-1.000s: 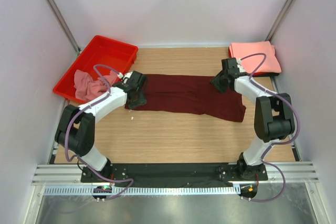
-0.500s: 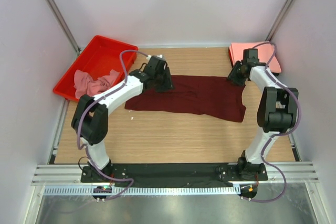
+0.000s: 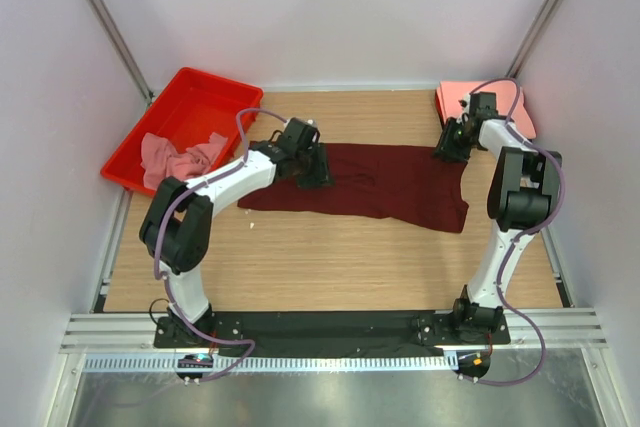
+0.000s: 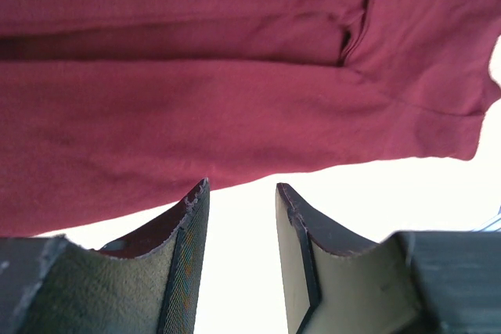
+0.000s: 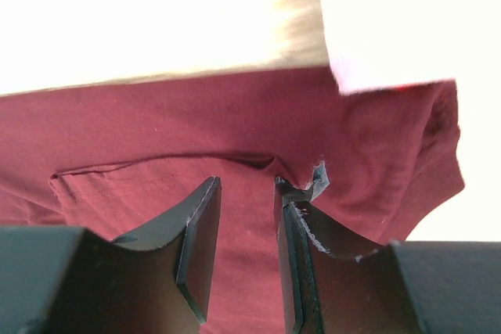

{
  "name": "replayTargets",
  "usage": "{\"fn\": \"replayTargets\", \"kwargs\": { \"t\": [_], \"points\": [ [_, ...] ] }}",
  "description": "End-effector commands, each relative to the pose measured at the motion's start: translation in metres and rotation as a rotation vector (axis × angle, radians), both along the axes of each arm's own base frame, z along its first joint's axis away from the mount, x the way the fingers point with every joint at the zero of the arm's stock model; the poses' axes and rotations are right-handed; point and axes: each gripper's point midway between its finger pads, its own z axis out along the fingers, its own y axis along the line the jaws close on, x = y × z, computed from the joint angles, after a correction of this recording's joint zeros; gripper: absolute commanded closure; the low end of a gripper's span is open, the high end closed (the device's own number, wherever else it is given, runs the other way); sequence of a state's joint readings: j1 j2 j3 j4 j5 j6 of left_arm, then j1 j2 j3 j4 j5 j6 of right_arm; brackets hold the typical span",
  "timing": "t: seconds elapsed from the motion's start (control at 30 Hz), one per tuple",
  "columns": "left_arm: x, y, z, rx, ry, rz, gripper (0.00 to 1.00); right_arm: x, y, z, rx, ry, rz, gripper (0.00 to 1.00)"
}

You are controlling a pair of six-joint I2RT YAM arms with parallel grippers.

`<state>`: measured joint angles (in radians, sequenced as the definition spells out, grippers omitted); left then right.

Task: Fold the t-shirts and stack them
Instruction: Fold the tshirt

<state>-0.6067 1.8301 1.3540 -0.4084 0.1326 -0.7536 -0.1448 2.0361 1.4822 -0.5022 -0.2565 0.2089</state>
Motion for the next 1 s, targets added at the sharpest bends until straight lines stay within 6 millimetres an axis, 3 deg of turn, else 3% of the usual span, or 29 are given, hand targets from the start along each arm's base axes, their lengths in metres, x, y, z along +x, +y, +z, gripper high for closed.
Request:
{"fn": "replayTargets", "kwargs": {
  "t": [0.0,0.33,0.63,0.8,0.97],
  "points": [
    [0.002,-0.010,0.024,-0.062,-0.060,-0.035,0.60,0.014,-0.004,0.011,-0.010,-0.064,0.079,0.60],
    [0.004,-0.012,0.014,-0.050,-0.049,-0.048,0.60,0.014,-0.008,-0.006,-0.037,-0.050,0.129,0.62],
    [0.003,-0.012,0.009,-0.049,-0.039,-0.050,0.60,0.022,-0.004,0.013,-0.042,-0.137,0.185,0.63],
    [0.001,-0.012,0.010,-0.050,-0.039,-0.050,0.60,0.026,-0.010,0.016,-0.075,-0.151,0.175,0.56],
    [0.000,-0.014,0.010,-0.053,-0.039,-0.055,0.60,0.028,-0.009,0.018,-0.072,-0.165,0.176,0.56]
  ]
}}
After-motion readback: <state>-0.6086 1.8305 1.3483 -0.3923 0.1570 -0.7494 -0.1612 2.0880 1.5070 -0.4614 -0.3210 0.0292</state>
